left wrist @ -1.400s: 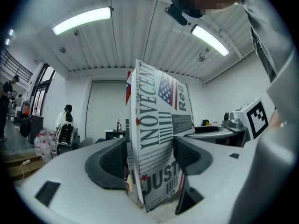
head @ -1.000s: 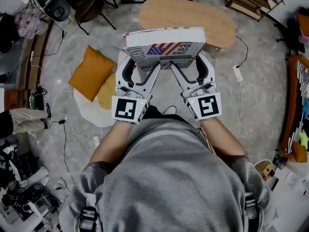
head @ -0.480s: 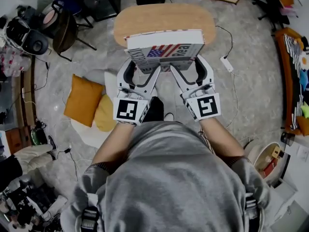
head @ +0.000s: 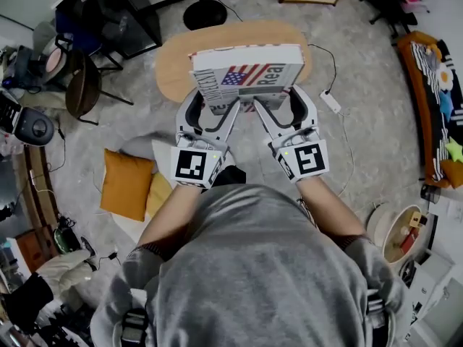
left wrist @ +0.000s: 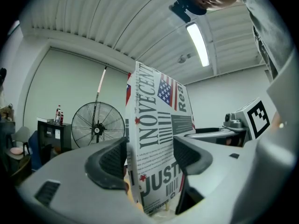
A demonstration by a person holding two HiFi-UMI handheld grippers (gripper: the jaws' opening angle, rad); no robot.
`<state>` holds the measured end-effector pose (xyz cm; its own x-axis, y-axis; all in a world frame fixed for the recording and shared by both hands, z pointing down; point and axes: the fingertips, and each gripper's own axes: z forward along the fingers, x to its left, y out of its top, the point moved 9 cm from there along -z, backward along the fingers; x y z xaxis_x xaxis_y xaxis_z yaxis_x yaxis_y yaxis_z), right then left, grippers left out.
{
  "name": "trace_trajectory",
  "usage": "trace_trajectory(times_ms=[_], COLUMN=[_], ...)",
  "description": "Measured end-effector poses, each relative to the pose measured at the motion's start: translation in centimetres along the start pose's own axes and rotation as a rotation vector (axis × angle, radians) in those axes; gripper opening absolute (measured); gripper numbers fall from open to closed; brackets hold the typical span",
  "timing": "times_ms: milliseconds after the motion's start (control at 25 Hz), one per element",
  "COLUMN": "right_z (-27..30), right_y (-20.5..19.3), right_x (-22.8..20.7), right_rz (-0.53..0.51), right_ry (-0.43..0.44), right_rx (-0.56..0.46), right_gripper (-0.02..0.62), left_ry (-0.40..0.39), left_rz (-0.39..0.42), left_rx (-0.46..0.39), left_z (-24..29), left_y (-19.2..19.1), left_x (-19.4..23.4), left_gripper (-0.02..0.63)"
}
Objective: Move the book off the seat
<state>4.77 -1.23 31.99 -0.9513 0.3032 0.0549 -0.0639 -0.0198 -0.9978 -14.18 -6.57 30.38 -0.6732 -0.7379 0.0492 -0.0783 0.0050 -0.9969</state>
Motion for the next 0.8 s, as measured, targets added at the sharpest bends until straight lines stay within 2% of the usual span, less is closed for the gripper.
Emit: trace_trajectory(times_ms=[240,440,640,800], right_z=[4.3,6.4,7.4,8.9], right_y=[-0.4,-1.1,-2.6,-4.4], right_x=[-2.3,-5.1,-10.5,-16.2], right_rz=[0.016,0.034,0.057,0.078], right_ry=[-0.075,-0.114,-0.118,-0.092], right_rx=[0.020,0.031,0.043,0.056], right_gripper=[0.319,0.321,0.321,0.322], left_ry=[-0.075,-0.110,-0.116,-0.089], left_rz=[-0.010,-0.016,-0.016,-0.023], left_rx=[0.025,0.043,0.075,0.108], left_z=[5.2,9.3,14.8,20.1], left_y=[-0.6,-1.2,-2.7,-4.3], left_x=[3.7,4.7,3.4,2.1], left_gripper=[0.325,0.325,0.325,0.325])
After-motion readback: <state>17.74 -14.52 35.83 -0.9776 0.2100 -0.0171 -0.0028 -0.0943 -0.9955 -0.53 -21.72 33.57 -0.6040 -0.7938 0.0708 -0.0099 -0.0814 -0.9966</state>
